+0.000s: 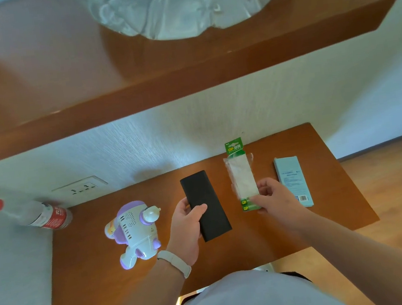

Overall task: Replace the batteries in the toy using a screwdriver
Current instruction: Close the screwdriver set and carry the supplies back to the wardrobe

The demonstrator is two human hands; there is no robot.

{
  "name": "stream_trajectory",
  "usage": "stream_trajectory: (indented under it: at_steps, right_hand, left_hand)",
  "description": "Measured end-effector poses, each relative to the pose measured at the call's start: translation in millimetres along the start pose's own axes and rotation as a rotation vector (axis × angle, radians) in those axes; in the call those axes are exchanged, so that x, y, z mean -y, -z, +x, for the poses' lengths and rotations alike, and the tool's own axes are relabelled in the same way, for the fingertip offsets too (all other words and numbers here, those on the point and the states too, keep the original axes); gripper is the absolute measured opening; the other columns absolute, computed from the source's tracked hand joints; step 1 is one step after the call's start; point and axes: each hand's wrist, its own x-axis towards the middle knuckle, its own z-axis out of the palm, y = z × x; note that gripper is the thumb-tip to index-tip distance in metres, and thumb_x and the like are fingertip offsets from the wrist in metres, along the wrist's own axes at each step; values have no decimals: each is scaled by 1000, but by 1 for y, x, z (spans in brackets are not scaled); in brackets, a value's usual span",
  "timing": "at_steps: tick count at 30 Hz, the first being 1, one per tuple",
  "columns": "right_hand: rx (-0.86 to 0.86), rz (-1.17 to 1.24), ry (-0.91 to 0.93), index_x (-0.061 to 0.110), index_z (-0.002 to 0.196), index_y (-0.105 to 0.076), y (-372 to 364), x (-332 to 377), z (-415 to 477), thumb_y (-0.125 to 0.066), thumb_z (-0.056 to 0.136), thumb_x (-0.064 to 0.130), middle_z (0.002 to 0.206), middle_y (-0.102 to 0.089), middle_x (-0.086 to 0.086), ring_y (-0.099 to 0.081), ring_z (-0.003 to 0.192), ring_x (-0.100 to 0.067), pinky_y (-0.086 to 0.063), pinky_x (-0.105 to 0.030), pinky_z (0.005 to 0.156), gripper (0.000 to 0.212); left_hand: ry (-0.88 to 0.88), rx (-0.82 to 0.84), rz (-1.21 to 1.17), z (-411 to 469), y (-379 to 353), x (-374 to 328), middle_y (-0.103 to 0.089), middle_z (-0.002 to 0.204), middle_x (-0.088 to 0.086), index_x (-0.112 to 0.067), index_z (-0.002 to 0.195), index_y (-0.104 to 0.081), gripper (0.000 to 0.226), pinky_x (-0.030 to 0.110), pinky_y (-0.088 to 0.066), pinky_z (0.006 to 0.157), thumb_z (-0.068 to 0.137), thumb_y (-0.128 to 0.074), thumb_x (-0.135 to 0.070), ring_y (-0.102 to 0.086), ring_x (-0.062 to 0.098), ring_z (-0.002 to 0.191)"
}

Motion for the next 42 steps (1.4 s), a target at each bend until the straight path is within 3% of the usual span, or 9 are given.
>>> stream_trajectory:
  at_steps: [4,12,16,19,23,28,33,38,42]
  right_hand:
    - [59,74,39,27,105,-59,6,25,-21,-69,92,25,93,-72,11,-71,87,-2,-53,-14,64,17]
    - [201,21,122,29,103,-60,1,49,-42,-71,90,30,87,-74,14,-71,87,-3,-58,-20,70,17]
    - [186,-96,160,35,101,-58,1,49,-44,-75,87,32,87,-73,9,-71,86,-3,-59,-20,66,23]
    - [155,-197,221,38,100,-56,4,48,-44,-74,85,39,88,-70,9,-70,84,-7,-60,-21,65,23]
    - [84,-352,292,37,94,-56,5,46,-42,-71,84,46,83,-65,13,-66,80,-8,-51,-10,57,20]
    - [77,-382,311,39,93,-56,14,41,-38,-70,83,51,81,-64,14,-63,79,-6,-48,-11,55,21]
    - [73,-333,258,41,97,-56,35,29,-30,-62,88,50,87,-63,12,-62,82,-7,-49,-18,64,14]
    - [-77,-353,123,36,100,-55,63,-1,-2,-60,94,43,93,-61,9,-61,88,-13,-54,-23,74,11]
    - [-207,-440,-27,25,115,-52,82,-30,30,-61,94,36,99,-59,4,-62,85,-15,-54,-22,66,25]
  left_hand:
    - [0,10,-17,-8,-13,-1,-71,116,8,-21,125,-55,26,47,-62,82,99,-60,-19,-72,26,103]
    - [-29,128,-131,-26,-39,-7,-73,112,11,-16,126,-55,29,48,-60,85,102,-54,-32,-71,30,105]
    - [-46,160,-156,-32,-45,-9,-73,114,7,-17,129,-54,30,51,-60,88,100,-57,-25,-71,30,106]
    - [-61,161,-180,-35,-50,-11,-75,111,4,-17,129,-53,31,42,-61,79,99,-59,-22,-72,28,104]
    - [-67,155,-211,-37,-56,-10,-75,113,6,-16,130,-53,32,38,-61,75,99,-60,-19,-72,29,104]
    - [-61,132,-211,-36,-66,-7,-75,113,7,-16,129,-55,30,37,-61,74,99,-60,-19,-73,28,103]
    - [-44,129,-210,-30,-73,-6,-75,114,8,-15,129,-54,30,37,-61,72,100,-58,-16,-73,28,102]
    - [-12,131,-205,-22,-79,-7,-75,111,8,-15,126,-56,27,35,-61,70,100,-58,-16,-74,28,101]
    - [6,131,-203,-15,-83,-8,-75,112,9,-15,126,-57,26,37,-61,71,100,-58,-14,-74,28,102]
